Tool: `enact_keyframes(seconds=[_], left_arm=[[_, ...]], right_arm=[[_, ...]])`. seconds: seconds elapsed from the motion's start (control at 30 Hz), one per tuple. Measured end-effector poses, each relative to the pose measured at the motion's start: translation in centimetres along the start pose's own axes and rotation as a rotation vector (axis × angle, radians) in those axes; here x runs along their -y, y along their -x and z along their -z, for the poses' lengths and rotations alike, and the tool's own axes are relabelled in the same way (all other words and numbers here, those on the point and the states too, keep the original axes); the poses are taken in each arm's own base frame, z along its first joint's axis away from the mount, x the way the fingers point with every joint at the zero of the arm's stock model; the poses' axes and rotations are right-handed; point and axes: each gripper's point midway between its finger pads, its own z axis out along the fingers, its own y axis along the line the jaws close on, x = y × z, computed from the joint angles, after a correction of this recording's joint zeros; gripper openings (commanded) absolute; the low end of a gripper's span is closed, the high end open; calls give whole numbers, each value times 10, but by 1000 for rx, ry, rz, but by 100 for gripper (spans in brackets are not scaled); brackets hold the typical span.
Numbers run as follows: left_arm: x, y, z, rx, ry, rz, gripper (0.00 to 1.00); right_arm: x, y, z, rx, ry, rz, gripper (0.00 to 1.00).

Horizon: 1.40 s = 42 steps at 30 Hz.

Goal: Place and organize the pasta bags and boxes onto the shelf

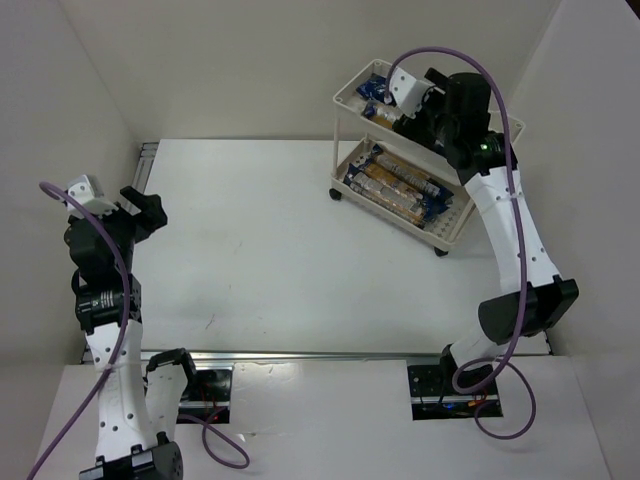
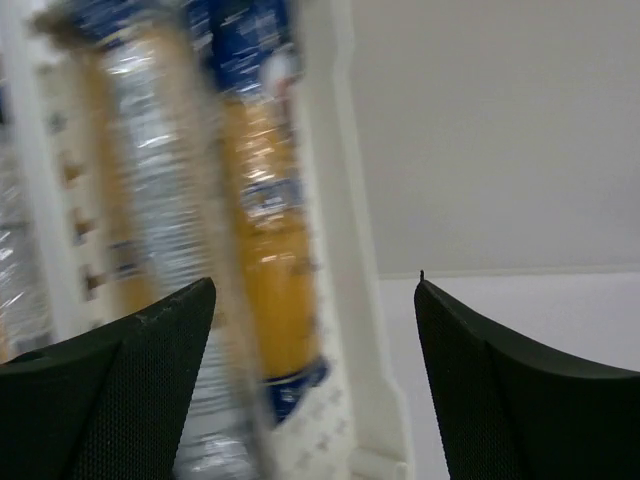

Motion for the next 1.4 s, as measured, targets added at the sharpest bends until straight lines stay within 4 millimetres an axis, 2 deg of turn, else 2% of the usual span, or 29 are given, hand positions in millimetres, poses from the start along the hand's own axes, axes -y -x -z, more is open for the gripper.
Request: enact_keyframes(seconds=[0.17, 0.27, 0.37, 0.43, 0.5, 0.57, 0.6, 0.67, 0.8, 0.87, 0.93, 1.0, 1.07, 1.17, 1.27, 1.33, 1.4], left_arm=[[-1, -4, -1, -8, 3, 1, 94], [-3, -9, -2, -19, 5, 2, 94], [-3, -10, -2, -23, 3, 2, 94], [-3, -10, -2, -23, 3, 2, 94], [-3, -10, -2, -23, 4, 2, 94], [-3, -11, -2, -24, 4, 3, 94], [-3, -11, -2, -25, 4, 3, 94], [-4, -11, -2, -25, 7, 4, 94], [-10, -11, -2, -27, 30, 7, 94], [-15, -12, -2, -28, 45, 10, 94], [-20, -15, -2, -33, 60, 15, 94], [-23, -18, -3, -39, 72, 21, 94], [-27, -23, -3, -51, 83, 23, 94], [-31, -31, -4, -72, 97, 25, 94], [-35, -39, -4, -94, 110, 27, 94], [-37, -44, -4, -107, 115, 28, 94], [-38, -49, -4, -120, 120, 30, 94]], right_arm=[[65, 27, 31, 88, -244, -31, 86], [102, 49, 57, 160, -371, -77, 87], [128, 78, 88, 259, -452, -159, 88], [133, 105, 107, 358, -443, -220, 89], [127, 134, 124, 471, -378, -288, 89], [105, 151, 133, 553, -264, -329, 89], [90, 151, 133, 562, -206, -345, 89], [49, 134, 126, 518, -84, -376, 91], [-50, 69, 98, 290, 140, -465, 98], [-80, 39, 97, 176, 182, -521, 99], [-80, 14, 108, 102, 129, -591, 99], [-57, -10, 133, 57, -22, -658, 99], [-33, -30, 172, 34, -193, -705, 99], [-14, -41, 226, 53, -356, -744, 99], [-13, -53, 265, 23, -432, -779, 99], [-22, -65, 273, -49, -421, -790, 100], [-44, -81, 274, -160, -361, -801, 100]])
